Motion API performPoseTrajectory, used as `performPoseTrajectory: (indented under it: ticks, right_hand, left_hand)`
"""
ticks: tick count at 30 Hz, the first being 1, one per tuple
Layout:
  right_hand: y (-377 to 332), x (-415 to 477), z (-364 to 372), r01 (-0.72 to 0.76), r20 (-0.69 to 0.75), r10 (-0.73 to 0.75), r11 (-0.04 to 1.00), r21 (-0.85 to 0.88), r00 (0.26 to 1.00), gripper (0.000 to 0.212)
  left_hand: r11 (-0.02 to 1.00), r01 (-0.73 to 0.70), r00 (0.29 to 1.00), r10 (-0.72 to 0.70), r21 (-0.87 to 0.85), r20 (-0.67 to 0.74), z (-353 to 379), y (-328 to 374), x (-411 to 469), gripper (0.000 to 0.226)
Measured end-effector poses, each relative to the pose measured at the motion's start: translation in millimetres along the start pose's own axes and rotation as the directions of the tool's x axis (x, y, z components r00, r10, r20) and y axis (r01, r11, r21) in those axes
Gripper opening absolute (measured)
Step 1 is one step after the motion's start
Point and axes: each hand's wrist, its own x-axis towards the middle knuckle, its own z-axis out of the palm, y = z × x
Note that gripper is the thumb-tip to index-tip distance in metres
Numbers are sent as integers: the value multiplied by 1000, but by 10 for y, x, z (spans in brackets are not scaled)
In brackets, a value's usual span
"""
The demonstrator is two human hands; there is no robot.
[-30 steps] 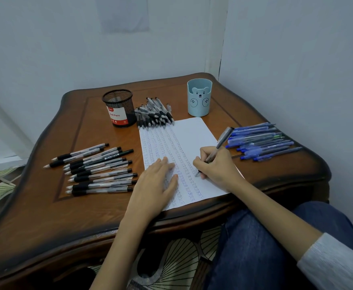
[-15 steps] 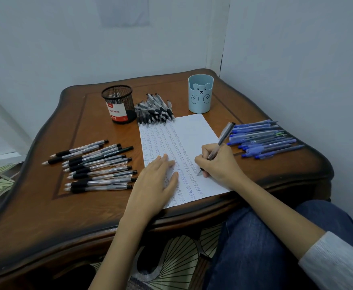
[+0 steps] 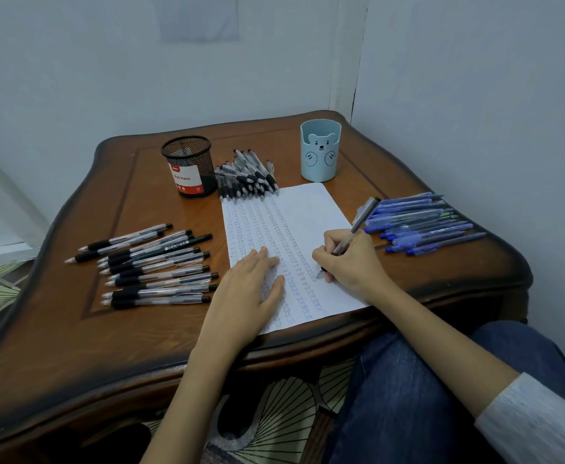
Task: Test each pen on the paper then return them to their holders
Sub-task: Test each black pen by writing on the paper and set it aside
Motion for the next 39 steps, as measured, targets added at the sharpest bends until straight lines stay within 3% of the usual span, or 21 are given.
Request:
performPoseTrajectory:
  ticks: [10,15,18,22,30,39]
  right_hand:
    - [21,0,3,-1,7,2,1000,-28,1000,39]
    - [-33,37,-58,-159,20,160,949,273,987,42]
    - [-87,28,-64,-188,31,187,941,282,982,30]
    - [-79,22,-88,-135,15,137,939,317,990,34]
    - [-93,-5,-97,-117,73,104,969,216,992,19]
    - [-114,-12,-59,-121,114,105,982,144,988,22]
  left_hand:
    - [1000,-7,1000,7,3,0,-6,6,-4,46]
    - [1000,-10,1000,10,-2,-7,-20,15,-14,45]
    - [1000,-11,1000,11,0,-5,-22,18,-14,45]
    - [1000,-12,1000,12,1,-9,-22,19,-12,45]
    - [1000,-19,1000,19,-1,-17,-24,20,-12,45]
    - [999,-40,999,40,29,3,-98,-41,98,40]
